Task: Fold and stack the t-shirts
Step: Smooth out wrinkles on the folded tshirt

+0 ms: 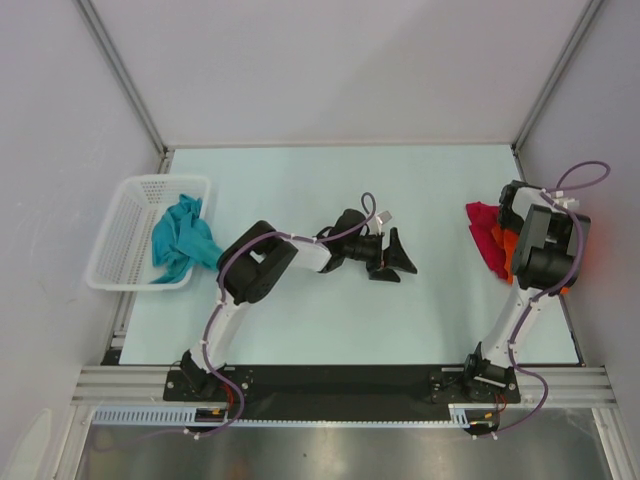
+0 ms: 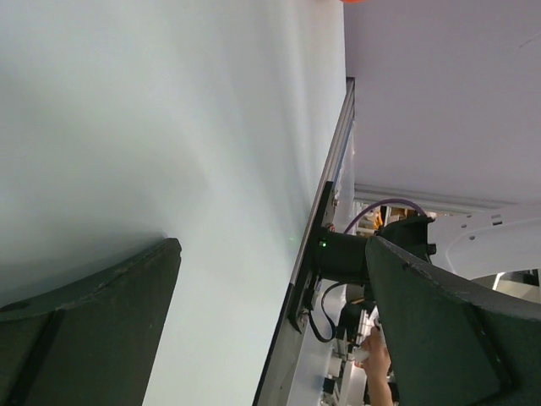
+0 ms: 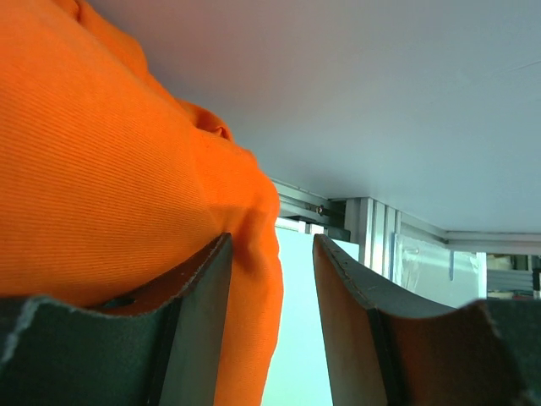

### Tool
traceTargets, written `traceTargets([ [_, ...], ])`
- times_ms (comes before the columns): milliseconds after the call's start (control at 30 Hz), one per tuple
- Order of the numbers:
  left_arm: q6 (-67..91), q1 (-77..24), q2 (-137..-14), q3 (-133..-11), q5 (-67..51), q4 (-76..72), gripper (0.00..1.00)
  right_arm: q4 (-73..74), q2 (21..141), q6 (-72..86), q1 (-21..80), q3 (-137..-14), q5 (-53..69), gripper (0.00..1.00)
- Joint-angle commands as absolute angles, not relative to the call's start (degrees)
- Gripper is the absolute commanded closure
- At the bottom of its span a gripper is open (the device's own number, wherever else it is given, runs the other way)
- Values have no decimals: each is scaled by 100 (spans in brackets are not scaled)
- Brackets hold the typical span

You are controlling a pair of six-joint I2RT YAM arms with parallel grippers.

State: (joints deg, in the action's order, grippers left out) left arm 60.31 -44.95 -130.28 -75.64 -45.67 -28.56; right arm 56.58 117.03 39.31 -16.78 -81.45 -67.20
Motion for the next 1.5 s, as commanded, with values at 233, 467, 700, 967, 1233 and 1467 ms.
traceTargets([
  [233, 5607, -4324, -12718, -7225, -4500, -2575, 1, 5984, 11505, 4596, -1284, -8480, -7197, 51],
  [467, 5634, -4315, -12692, -7251, -4509, -2619, 0, 6539, 11223, 4676, -844, -9069, -7427, 51],
  [700, 5616, -4289, -12814, -7286, -4518, -2576, 0, 6434, 11811, 4482, -958, -9527, -7453, 51],
  [967, 5318, -4140, -12779, -7348, -4474, -2128, 0, 5397, 12488, 3728, -1301, -9606, -6970, 52],
  [1233, 4896, -4061, -12560, -7163, -4316, -1583, 1, 5089, 13236, 3419, -1459, -10222, -6899, 52],
  [1467, 4843, -4034, -12445, -7128, -4236, -1424, 0, 4983, 13053, 3331, -1380, -10301, -6864, 52],
])
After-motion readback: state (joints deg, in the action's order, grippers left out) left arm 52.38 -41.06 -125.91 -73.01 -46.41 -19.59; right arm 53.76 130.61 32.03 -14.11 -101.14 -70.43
